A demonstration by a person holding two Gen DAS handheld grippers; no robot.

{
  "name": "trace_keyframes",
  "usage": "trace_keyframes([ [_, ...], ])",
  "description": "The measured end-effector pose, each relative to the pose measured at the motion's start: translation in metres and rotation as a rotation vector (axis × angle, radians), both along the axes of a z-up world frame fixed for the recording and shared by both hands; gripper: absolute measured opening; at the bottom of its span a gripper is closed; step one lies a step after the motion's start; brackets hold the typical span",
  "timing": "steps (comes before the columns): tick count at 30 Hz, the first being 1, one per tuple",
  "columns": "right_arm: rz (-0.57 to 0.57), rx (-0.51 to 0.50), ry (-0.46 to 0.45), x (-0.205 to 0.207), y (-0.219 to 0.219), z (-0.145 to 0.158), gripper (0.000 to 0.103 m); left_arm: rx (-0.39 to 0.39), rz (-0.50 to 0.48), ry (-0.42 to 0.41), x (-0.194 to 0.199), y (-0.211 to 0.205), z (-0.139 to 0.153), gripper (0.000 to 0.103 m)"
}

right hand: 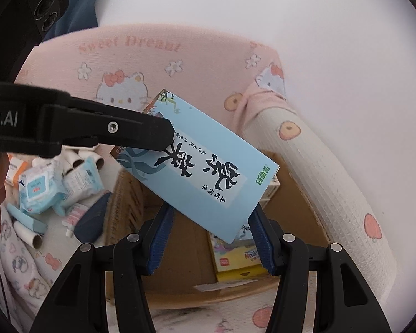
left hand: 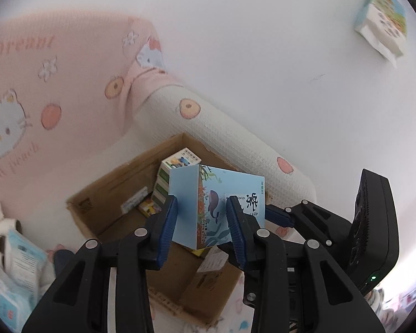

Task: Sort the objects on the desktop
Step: 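Carry the blue tea box with both grippers over the cardboard box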

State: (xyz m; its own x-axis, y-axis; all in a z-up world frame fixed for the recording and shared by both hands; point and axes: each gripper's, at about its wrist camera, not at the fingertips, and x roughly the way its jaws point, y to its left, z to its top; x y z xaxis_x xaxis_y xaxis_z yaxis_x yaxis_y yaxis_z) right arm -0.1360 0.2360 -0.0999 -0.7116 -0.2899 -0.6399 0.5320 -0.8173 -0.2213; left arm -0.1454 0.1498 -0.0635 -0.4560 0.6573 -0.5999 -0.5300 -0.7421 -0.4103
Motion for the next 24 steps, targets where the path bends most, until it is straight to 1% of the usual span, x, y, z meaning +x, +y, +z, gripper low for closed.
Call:
trace_keyframes([
  [4,0.007,0.012,-0.062,-0.02,0.011,-0.011,0.053,0.024,-0.006,-0.055,-0.015,0.012,-0.017,0.038],
  [8,0.019,0.004,-0.137,-0.041,0.024,-0.02,0.053,0.068,-0.013,-0.153,-0.039,0.023,-0.037,0.038],
  [14,0.045,0.024,-0.231,-0.073,0.035,-0.034,0.053,0.094,-0.01,-0.277,-0.066,0.034,-0.067,0.038],
  [16,0.06,0.041,-0.265,-0.083,0.035,-0.04,0.053,0.092,-0.006,-0.305,-0.071,0.039,-0.076,0.038],
  [20,0.096,0.071,-0.341,-0.105,0.032,-0.051,0.053,0.082,0.01,-0.392,-0.086,0.045,-0.094,0.038],
  [24,0.129,0.128,-0.417,-0.126,0.029,-0.06,0.053,0.083,0.037,-0.455,-0.099,0.049,-0.11,0.038],
])
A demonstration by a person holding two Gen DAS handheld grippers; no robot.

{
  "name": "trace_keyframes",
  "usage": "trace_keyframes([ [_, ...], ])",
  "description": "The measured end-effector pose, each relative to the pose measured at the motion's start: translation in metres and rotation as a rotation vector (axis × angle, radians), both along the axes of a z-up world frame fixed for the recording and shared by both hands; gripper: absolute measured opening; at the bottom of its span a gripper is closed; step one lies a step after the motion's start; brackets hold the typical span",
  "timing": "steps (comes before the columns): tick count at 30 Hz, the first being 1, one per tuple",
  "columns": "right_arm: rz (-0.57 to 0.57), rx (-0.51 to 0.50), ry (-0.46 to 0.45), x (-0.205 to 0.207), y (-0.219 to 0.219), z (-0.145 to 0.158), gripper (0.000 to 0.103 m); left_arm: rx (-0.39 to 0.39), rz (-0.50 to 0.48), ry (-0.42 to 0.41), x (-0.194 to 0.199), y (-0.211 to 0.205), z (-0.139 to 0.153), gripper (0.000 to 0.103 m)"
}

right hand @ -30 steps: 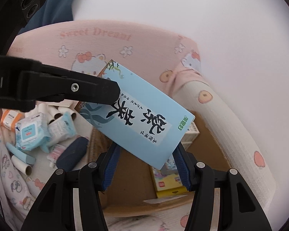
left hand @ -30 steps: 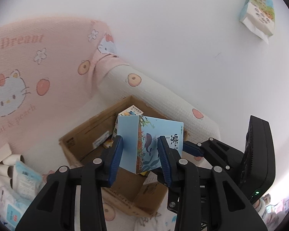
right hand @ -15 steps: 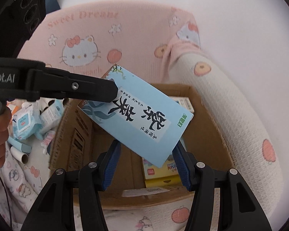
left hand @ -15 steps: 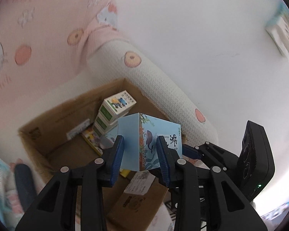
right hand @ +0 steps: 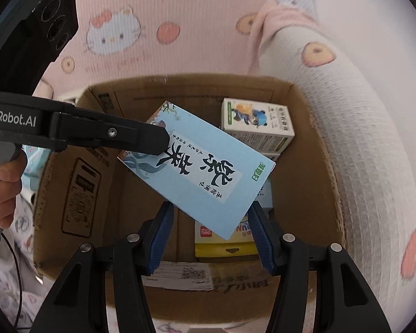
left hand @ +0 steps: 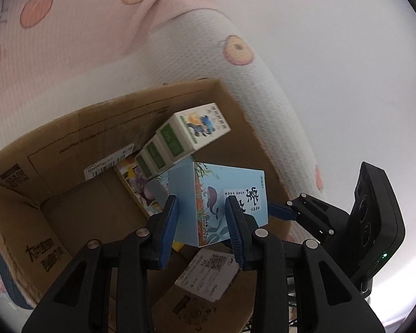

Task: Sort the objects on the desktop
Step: 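Carry the blue tea box with both grippers over the cardboard box, then lower the tea box onto the stack inside the cardboard box, open both grippers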

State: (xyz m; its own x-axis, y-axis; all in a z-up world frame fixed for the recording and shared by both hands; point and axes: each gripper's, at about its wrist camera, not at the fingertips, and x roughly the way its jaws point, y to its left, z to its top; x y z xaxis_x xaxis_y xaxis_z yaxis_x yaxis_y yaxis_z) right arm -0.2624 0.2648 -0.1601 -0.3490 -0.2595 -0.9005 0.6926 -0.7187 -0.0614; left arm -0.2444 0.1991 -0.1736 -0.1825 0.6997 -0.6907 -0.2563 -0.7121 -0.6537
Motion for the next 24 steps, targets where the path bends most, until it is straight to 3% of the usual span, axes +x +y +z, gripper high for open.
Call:
trace_keyframes([
  [13,0.101,0.17,-0.199,-0.051,-0.017,-0.036,0.05,0.012,0.091,-0.233,-0.025,0.005,-0.051,0.038],
  [24,0.228,0.335,-0.226,-0.063,-0.02,-0.075,0.049,-0.019,0.124,-0.337,-0.028,0.023,-0.083,0.038],
])
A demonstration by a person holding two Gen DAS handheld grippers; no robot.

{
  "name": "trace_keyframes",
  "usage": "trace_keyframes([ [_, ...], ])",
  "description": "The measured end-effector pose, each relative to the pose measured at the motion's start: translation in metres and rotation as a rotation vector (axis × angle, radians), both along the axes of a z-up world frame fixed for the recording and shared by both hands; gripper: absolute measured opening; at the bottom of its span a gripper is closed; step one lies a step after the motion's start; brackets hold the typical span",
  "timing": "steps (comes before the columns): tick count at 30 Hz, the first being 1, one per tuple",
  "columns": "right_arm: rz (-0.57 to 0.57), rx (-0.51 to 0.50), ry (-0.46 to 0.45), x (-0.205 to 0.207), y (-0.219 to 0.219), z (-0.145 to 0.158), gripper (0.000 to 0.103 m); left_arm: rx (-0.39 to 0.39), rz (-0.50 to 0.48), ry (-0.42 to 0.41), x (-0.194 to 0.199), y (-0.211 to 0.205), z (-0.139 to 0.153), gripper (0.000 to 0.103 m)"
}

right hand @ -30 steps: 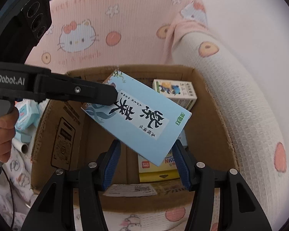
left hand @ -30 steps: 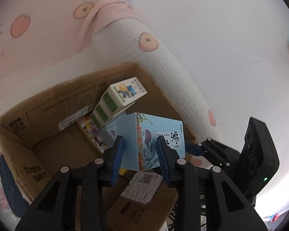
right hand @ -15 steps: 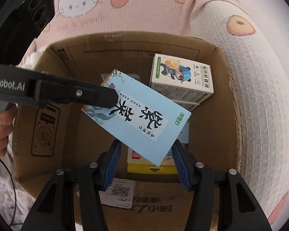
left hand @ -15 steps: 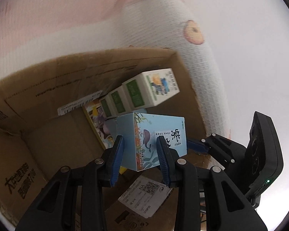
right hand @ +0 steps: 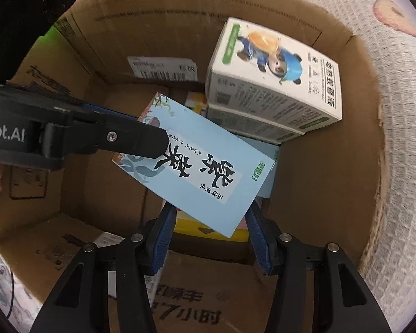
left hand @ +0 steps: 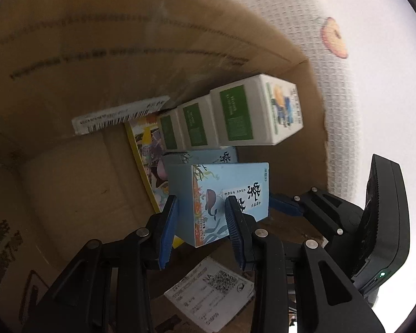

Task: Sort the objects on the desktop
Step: 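Lower the tea box onto the stack inside the cardboard box, open both grippers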

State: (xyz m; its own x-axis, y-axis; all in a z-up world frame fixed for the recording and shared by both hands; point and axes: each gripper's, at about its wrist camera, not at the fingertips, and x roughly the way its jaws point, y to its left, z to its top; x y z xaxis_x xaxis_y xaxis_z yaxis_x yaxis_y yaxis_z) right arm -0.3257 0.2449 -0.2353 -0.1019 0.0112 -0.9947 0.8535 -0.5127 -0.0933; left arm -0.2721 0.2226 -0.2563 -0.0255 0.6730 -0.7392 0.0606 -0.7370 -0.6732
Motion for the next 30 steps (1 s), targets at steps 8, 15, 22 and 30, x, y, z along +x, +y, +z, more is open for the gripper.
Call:
trace_keyframes([
  [8,0.028,0.05,0.066,-0.002,-0.003,-0.013,0.048,0.045,0.039,-0.067,-0.001,-0.001,-0.017,0.034],
  [15,0.036,0.074,0.108,0.001,-0.004,-0.014,0.047,0.07,0.055,-0.077,0.0,-0.002,-0.018,0.031],
  [22,0.035,0.061,0.15,0.003,-0.003,0.001,0.047,0.112,0.06,-0.073,0.001,0.004,-0.012,0.03],
  [30,-0.078,-0.002,0.082,0.0,0.016,0.022,0.047,0.179,0.097,-0.083,0.0,0.006,-0.009,0.025],
])
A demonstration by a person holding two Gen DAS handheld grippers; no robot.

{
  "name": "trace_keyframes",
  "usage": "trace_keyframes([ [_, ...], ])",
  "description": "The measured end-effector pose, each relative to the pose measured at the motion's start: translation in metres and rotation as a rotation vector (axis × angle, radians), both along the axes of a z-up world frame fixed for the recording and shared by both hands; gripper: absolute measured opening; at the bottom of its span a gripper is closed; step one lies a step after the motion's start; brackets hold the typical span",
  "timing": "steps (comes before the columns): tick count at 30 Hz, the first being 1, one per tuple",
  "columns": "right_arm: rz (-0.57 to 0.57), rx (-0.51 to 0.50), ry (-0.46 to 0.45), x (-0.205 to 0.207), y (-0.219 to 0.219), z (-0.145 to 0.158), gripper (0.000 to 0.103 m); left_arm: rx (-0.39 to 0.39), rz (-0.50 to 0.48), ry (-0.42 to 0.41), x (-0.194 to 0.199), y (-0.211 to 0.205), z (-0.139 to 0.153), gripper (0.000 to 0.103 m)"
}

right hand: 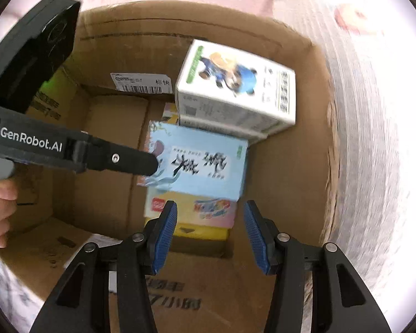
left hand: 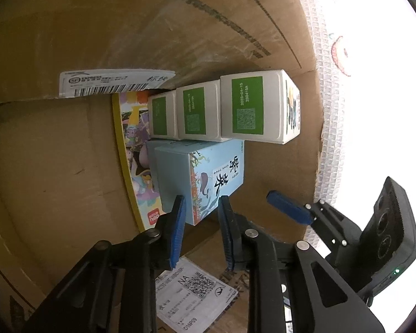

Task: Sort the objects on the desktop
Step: 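Lower the tea box onto the stack inside the cardboard box, open both grippers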

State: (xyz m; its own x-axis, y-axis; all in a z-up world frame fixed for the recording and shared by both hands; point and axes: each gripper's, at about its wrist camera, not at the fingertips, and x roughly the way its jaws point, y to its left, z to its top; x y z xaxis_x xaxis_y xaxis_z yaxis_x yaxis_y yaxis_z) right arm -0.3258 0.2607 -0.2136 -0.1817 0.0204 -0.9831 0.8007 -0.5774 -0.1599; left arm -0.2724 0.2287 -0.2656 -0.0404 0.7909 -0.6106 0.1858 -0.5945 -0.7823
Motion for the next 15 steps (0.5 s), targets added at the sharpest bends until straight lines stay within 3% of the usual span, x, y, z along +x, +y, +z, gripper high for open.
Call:
trace_keyframes([
  [3,-0.013,-0.012,-0.005,0.001,0.004,0.002,0.042,0.026,0.014,-0.004,-0.001,0.003,0.001,0.023],
  [5,-0.026,-0.02,-0.035,0.001,0.005,0.001,0.031,0.031,0.019,-0.003,-0.002,0.006,0.002,0.022],
  [15,-0.062,0.027,-0.085,0.001,0.003,-0.024,0.028,0.051,0.048,0.01,-0.013,0.021,0.009,0.019],
])
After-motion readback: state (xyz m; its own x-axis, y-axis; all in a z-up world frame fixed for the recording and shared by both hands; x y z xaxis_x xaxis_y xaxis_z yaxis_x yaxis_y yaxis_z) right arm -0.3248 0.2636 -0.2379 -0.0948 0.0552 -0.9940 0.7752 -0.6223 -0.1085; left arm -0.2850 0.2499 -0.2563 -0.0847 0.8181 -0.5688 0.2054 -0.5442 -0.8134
